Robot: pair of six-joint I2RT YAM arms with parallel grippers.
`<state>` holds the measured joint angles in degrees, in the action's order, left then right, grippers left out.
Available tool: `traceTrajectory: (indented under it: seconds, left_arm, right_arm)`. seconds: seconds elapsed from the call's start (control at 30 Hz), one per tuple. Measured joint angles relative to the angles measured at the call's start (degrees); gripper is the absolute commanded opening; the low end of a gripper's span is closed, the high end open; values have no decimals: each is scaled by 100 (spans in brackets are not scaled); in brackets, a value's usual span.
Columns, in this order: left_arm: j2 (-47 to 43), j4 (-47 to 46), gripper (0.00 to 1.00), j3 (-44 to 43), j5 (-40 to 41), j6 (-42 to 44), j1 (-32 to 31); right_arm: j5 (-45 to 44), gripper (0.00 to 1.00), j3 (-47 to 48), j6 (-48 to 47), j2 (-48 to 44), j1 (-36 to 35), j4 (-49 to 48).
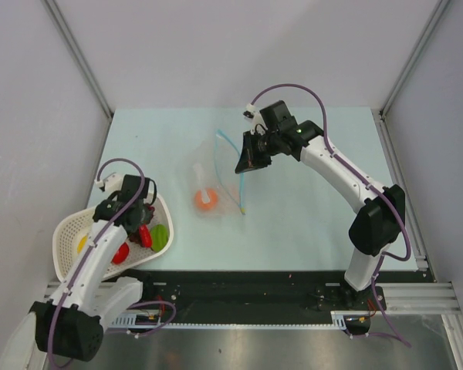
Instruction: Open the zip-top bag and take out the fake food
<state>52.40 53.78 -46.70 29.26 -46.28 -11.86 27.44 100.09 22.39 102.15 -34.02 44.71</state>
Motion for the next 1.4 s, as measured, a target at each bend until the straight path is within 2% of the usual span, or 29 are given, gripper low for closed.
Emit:
traceTrajectory:
  seconds: [0.1,0.23,0.33,0.43,0.5,0.6,0.7,0.73,0.8,0.83,0.97,1.17,1.3,1.4]
  left_arm:
    - [219,46,3,181,-153,-72,293]
    - [691,42,63,179,-278,-186,485]
    - [927,74,79,179,-424,-227,525]
    - [820,81,80,175,-555,-264,529]
    - [660,116,79,79,-691,-256,529]
    - [437,87,65,-284,-1054,-87,529]
    - [96,-435,47,-586,-1821,181,529]
    - [-4,-684,37,-654,-2135,251,520]
    - [-120,-1370,23,-785,-2944,319,437]
    - [-127,-1641,20,-811,-3213,306,369]
    - [-111,-2754,12,-920,-4194,271,-192]
    - [114,-3628,6,-1545,-4756,223,-916]
    - [654,-3720,0,-1860,-4739,223,-1403]
    - [1080,-3327,0,-1867,-4524,219,-1554]
  right_arm:
    - [0,0,0,0,-2,0,2]
    - [0,0,0,4,-2,-24,0]
    - [-2,0,0,4,0,-59,2]
    - [0,0,0,4,-2,-125,2]
    - [2,0,11,7,0,-166,9]
    - [22,0,96,15,2,-195,52]
    - [63,0,273,61,11,-229,79]
    - [76,0,326,74,17,-238,79]
    - [105,0,468,116,48,-280,72]
    - [111,0,509,140,61,-297,68]
    - [166,0,560,258,129,-387,22]
    - [212,0,557,496,258,-496,-107]
    - [323,0,555,715,262,-516,-341]
    - [396,0,551,868,262,-518,-479]
